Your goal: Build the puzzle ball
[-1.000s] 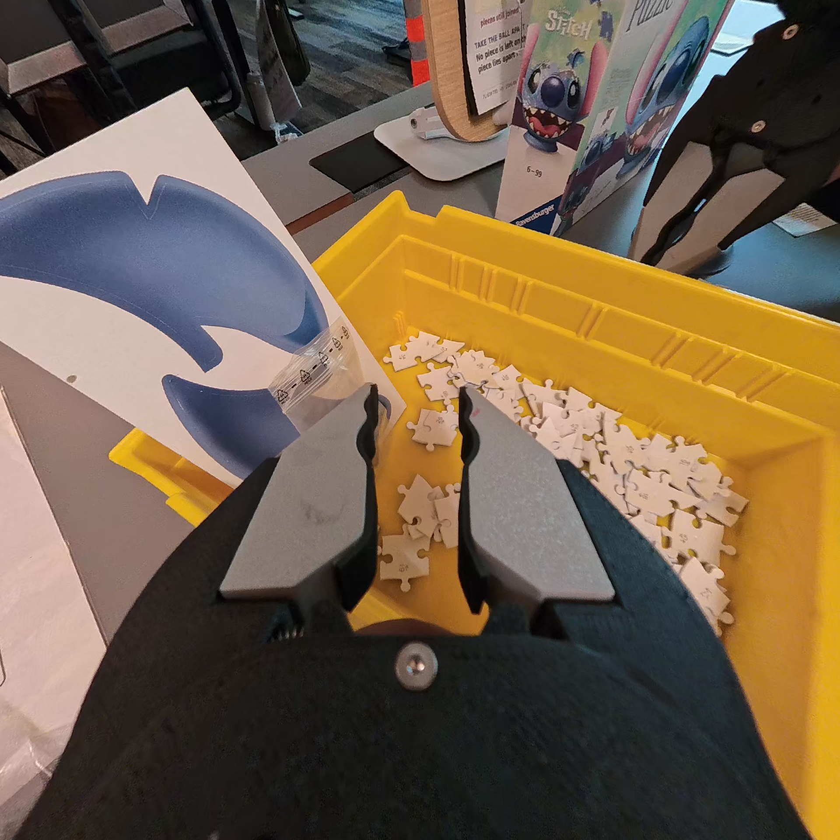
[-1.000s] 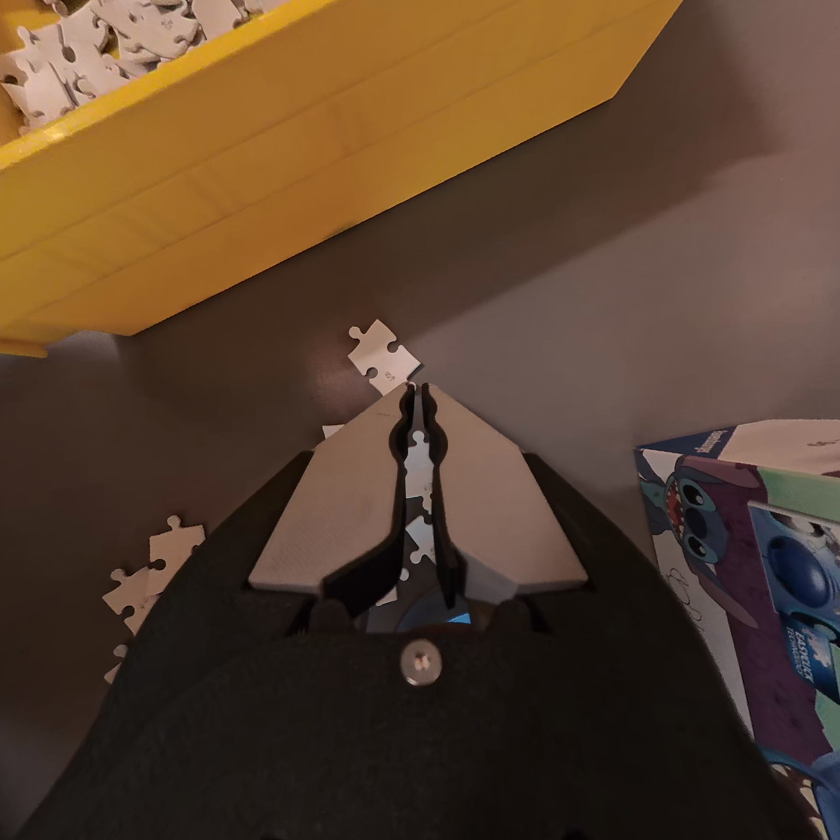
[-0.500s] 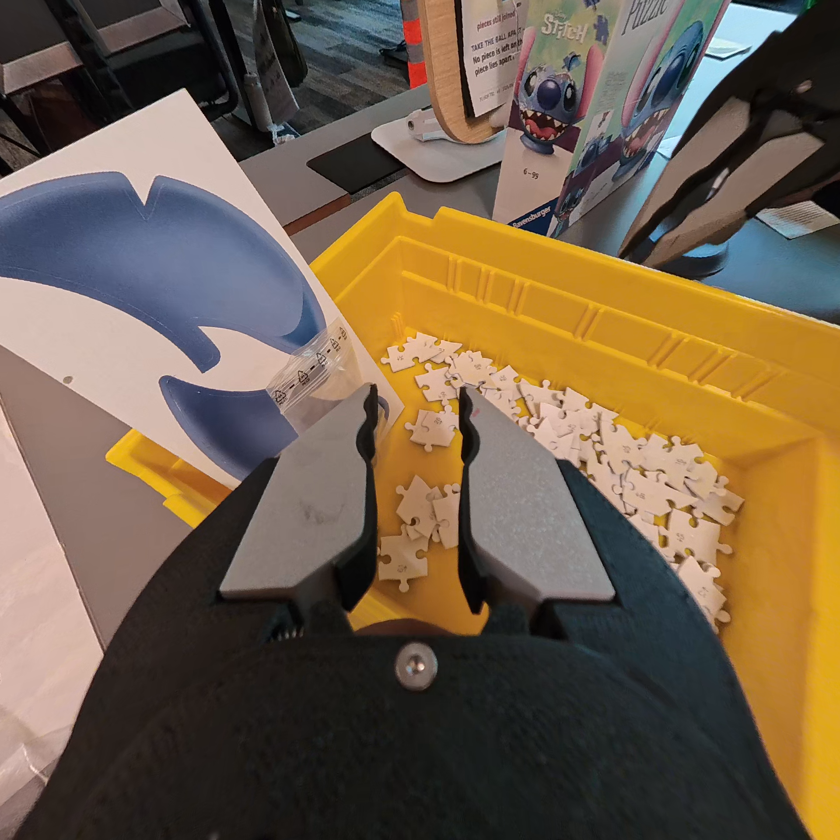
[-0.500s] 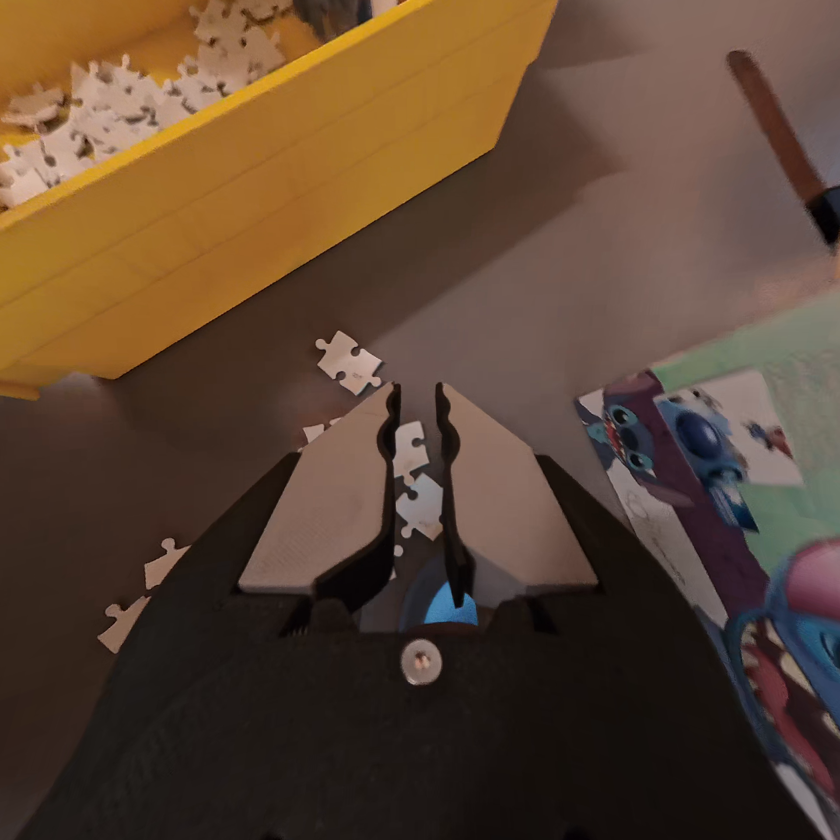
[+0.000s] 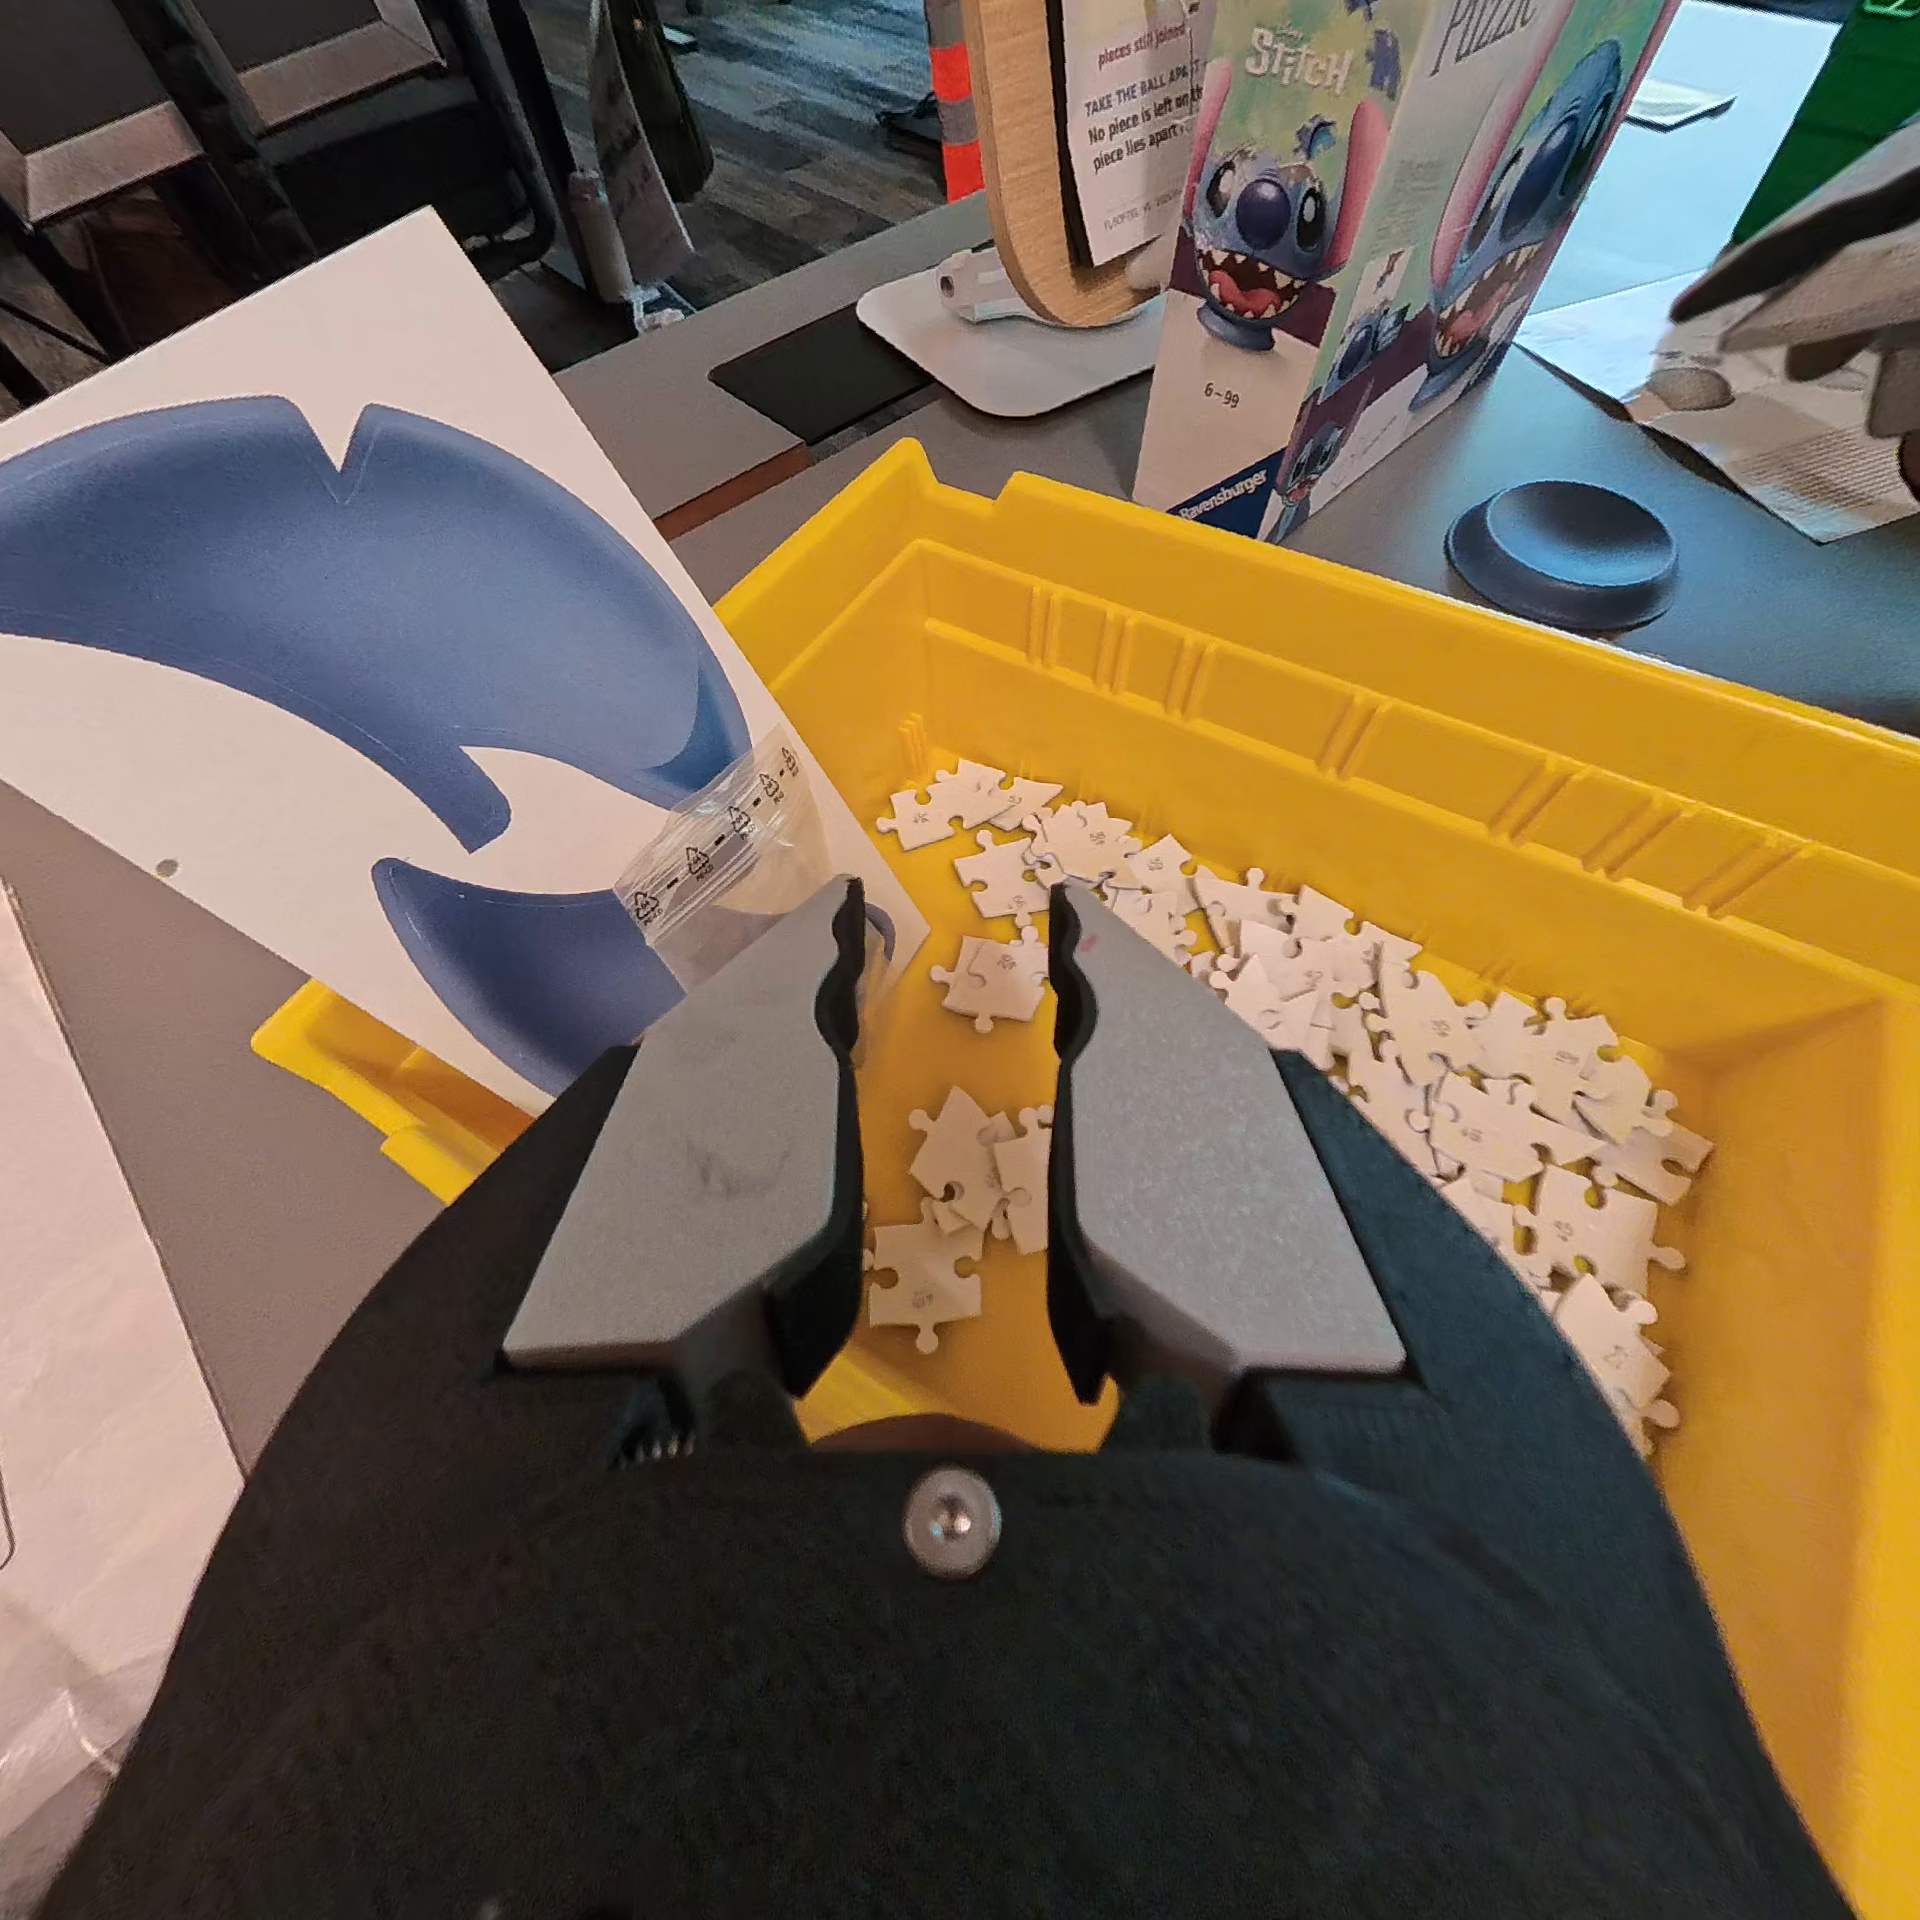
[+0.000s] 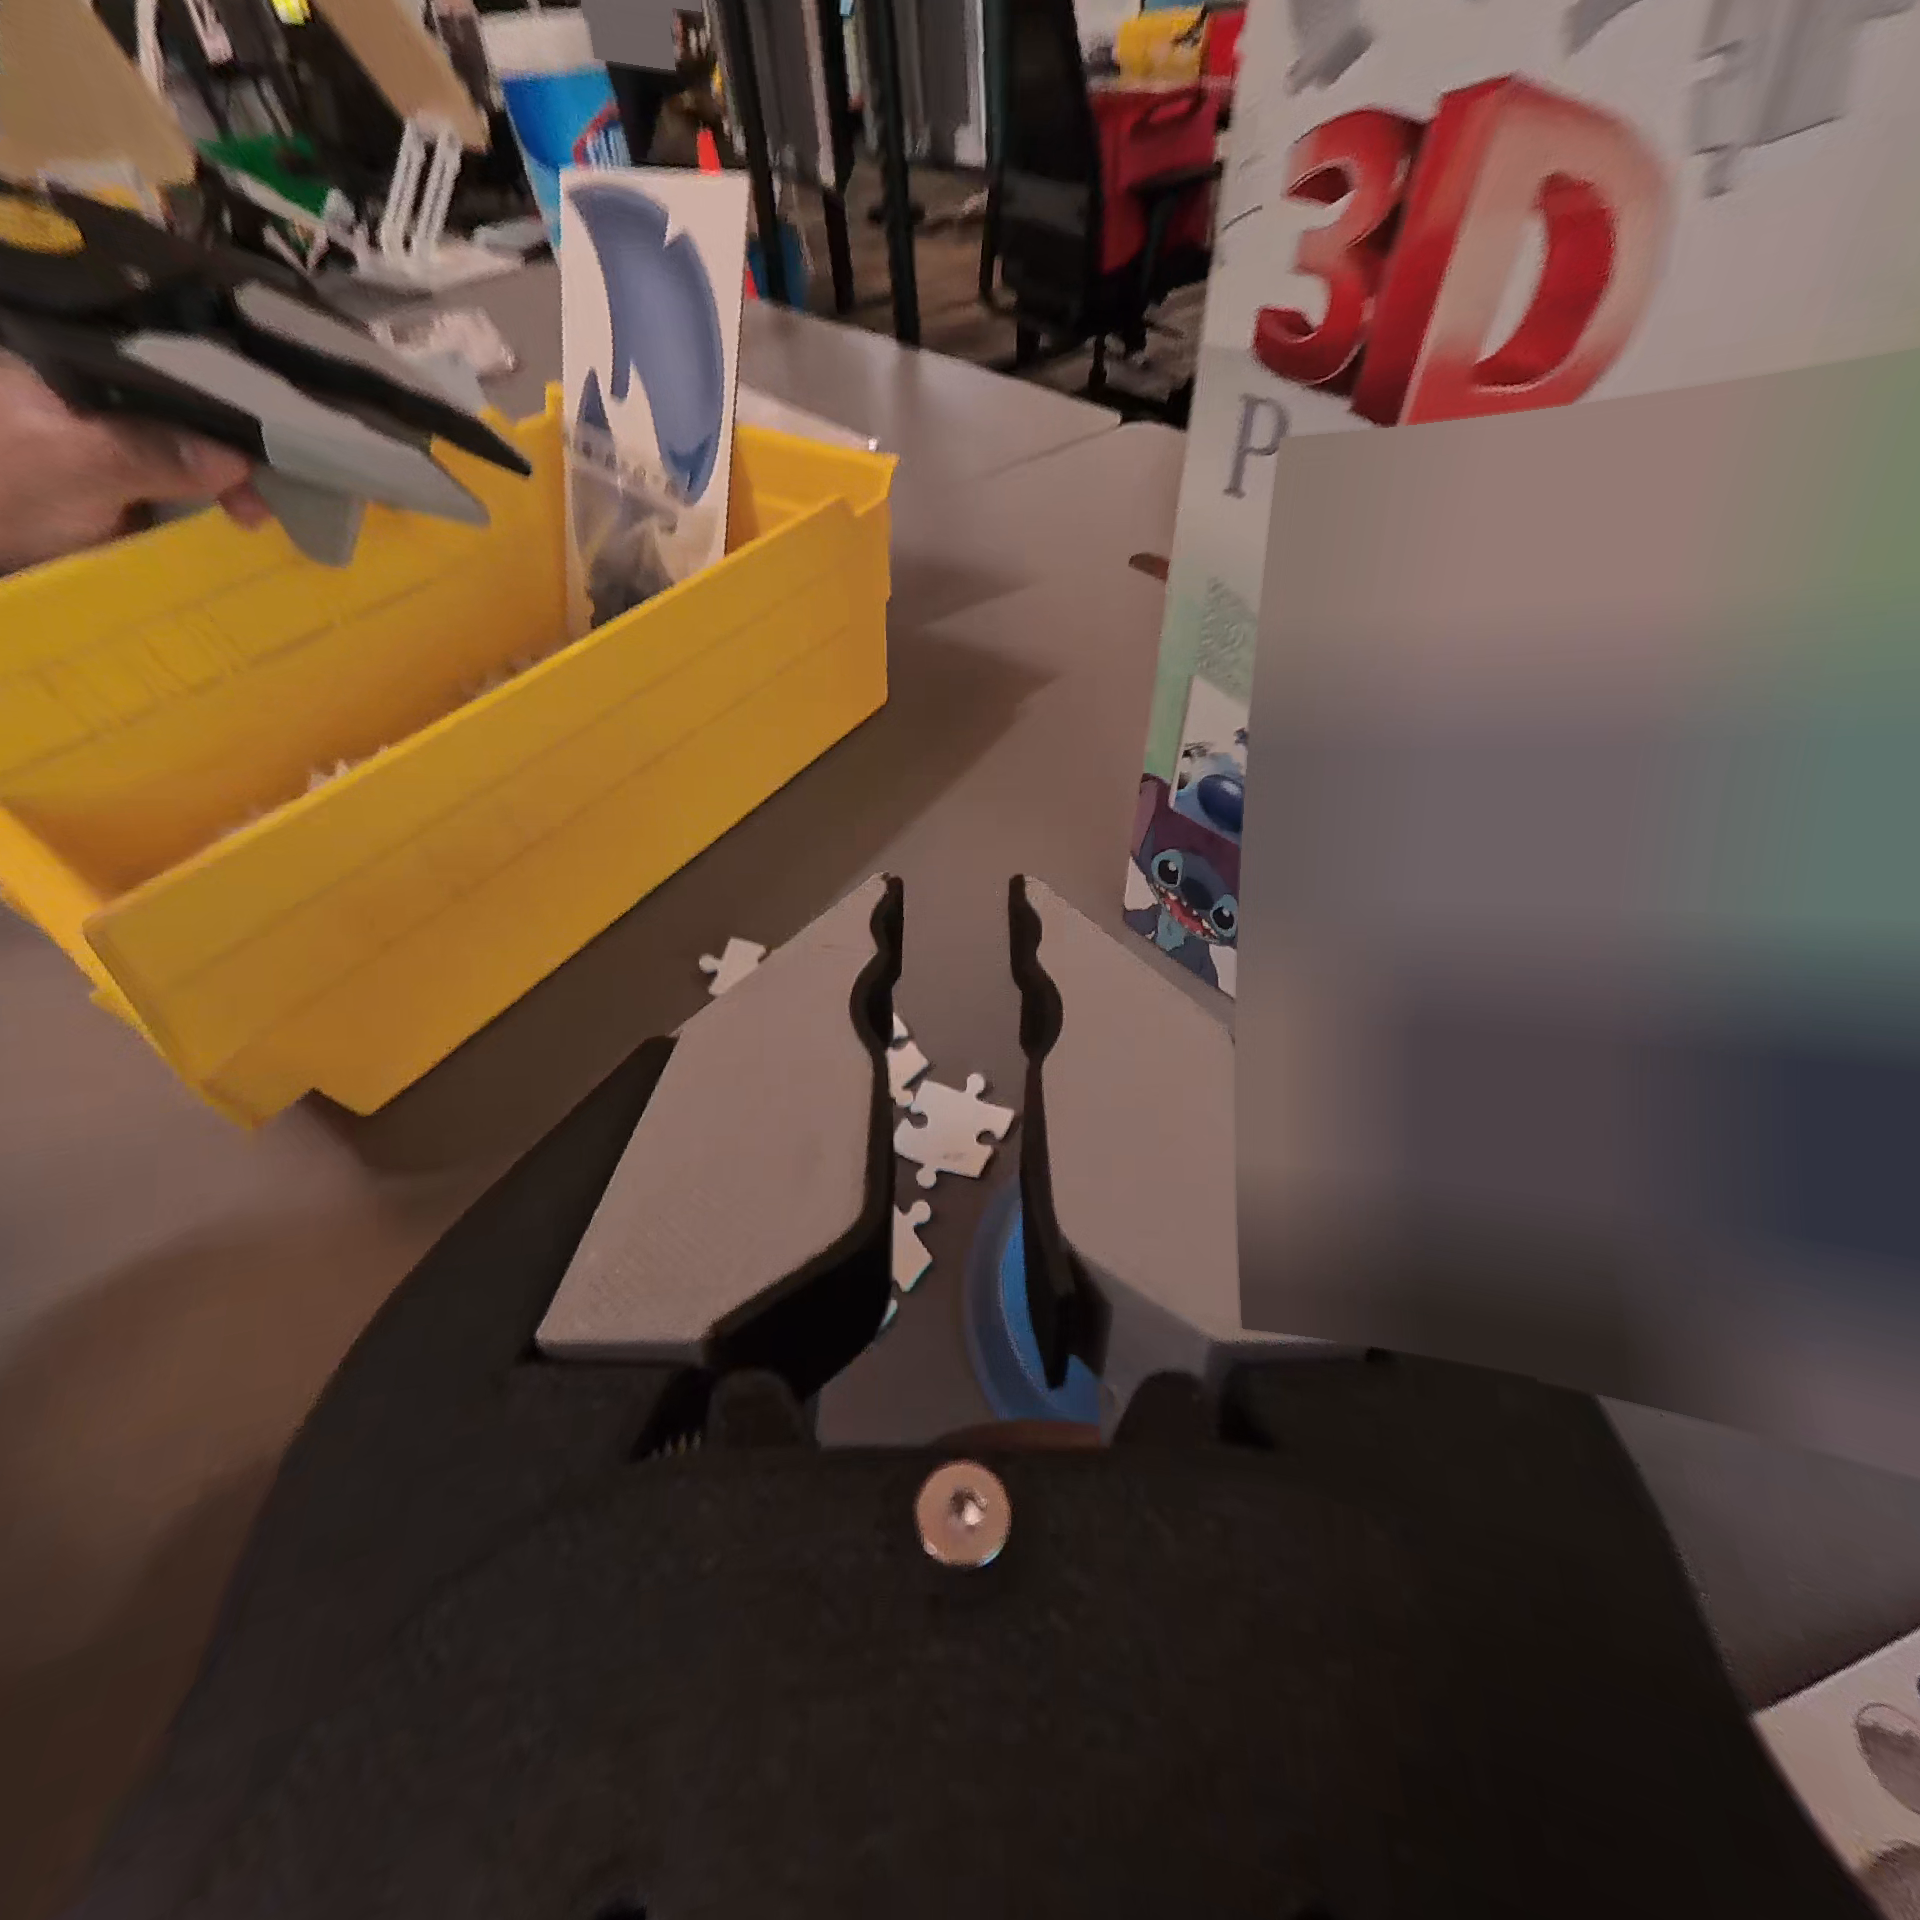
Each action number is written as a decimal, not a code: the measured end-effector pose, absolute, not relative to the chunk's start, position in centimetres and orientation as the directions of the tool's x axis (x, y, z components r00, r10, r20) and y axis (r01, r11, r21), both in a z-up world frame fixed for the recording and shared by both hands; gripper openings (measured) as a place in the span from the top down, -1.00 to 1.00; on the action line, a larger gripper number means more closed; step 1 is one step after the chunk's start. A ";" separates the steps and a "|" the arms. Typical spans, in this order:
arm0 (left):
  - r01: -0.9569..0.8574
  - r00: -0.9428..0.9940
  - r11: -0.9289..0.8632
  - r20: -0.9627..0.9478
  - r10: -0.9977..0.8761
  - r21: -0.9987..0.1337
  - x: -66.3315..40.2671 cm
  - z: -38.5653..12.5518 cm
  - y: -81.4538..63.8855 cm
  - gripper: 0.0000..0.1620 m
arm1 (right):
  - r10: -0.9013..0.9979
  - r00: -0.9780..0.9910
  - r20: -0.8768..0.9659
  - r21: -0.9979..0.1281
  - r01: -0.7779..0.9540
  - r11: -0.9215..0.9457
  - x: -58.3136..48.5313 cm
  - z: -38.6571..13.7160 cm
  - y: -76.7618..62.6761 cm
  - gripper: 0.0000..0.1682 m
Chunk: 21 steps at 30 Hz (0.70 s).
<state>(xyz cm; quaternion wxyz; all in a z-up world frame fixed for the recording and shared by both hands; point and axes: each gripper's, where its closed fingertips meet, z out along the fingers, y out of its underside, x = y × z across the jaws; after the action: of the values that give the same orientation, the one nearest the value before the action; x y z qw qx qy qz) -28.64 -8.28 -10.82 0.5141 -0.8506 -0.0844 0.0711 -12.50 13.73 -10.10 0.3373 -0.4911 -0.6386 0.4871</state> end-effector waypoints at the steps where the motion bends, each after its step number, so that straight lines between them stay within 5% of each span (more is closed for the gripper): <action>1: 0.071 0.976 -0.457 -0.034 0.217 -0.887 -28.6 -10.8 -8.3 0.60 | 0.958 -0.280 -0.069 -0.960 0.280 0.012 -12.5 -9.8 14.0 0.79; 21: 0.069 0.974 -0.458 -0.039 0.222 -0.886 -28.7 -10.8 -8.3 0.60 | 0.979 -0.205 0.019 -0.968 0.242 0.069 -12.7 -10.2 14.5 0.71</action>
<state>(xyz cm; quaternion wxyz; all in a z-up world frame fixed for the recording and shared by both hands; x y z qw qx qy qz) -28.69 -8.26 -10.83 0.5135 -0.8505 -0.0858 0.0744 -12.74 14.47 -10.24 0.3918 -0.4941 -0.6175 0.4702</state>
